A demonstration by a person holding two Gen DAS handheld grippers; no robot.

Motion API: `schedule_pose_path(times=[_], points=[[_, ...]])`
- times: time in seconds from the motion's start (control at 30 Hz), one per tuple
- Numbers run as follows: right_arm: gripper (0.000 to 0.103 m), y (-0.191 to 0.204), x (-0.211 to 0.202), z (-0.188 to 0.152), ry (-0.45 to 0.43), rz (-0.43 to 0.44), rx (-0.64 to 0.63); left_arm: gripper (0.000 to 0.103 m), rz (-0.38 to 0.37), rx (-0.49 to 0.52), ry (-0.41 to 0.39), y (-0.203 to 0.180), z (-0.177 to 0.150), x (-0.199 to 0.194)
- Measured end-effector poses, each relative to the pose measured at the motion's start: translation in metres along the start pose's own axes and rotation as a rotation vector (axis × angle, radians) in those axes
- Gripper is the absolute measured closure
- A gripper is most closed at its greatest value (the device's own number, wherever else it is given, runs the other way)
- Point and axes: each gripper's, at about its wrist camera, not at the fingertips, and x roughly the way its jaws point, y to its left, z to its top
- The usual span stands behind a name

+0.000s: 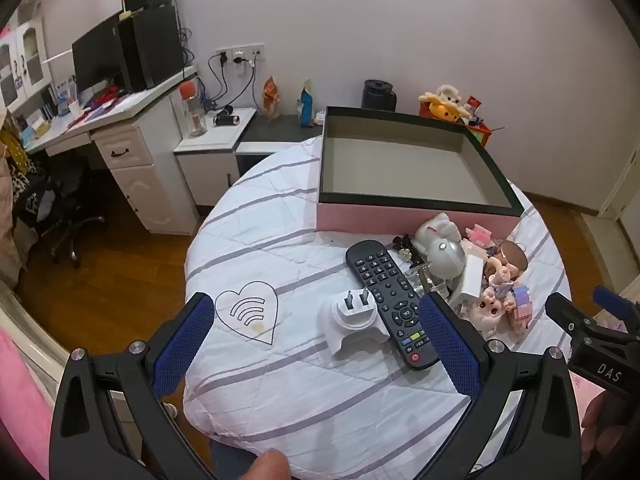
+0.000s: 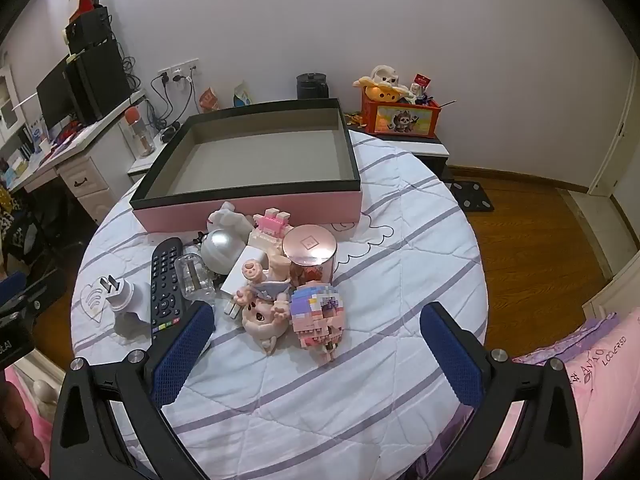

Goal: Organize rigid objects
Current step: 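Move the left gripper to the white plug adapter and close on it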

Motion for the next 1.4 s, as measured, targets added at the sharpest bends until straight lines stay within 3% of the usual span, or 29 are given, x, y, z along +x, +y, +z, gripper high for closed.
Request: schedule_pose_path(times=[0.2, 0.23, 0.37, 0.43, 0.7, 1.27, 1.4], points=[[0.000, 0.000, 0.000, 0.000, -0.005, -0.004, 0.001, 0.000, -0.035, -0.020, 0.003, 0.006, -0.002, 0.002], [0.000, 0.000, 0.000, 0.000, -0.005, -0.005, 0.001, 0.000, -0.005, -0.028, 0.012, 0.012, -0.009, 0.004], [0.000, 0.001, 0.007, 0.000, 0.010, -0.017, -0.003, 0.000, -0.002, -0.024, 0.010, 0.019, -0.016, 0.006], [0.000, -0.001, 0.006, -0.001, 0.015, -0.018, -0.002, 0.000, 0.014, -0.022, 0.026, 0.014, -0.014, 0.014], [0.000, -0.003, 0.021, -0.003, 0.050, -0.024, -0.010, 0.000, -0.052, -0.030, 0.102, 0.011, -0.025, 0.048], [0.000, 0.000, 0.051, 0.000, 0.104, -0.017, -0.022, 0.000, -0.031, -0.030, 0.129, 0.003, -0.027, 0.099], [0.000, 0.000, 0.056, 0.000, 0.115, -0.016, -0.023, 0.000, -0.065, -0.073, 0.122, 0.012, -0.030, 0.105]])
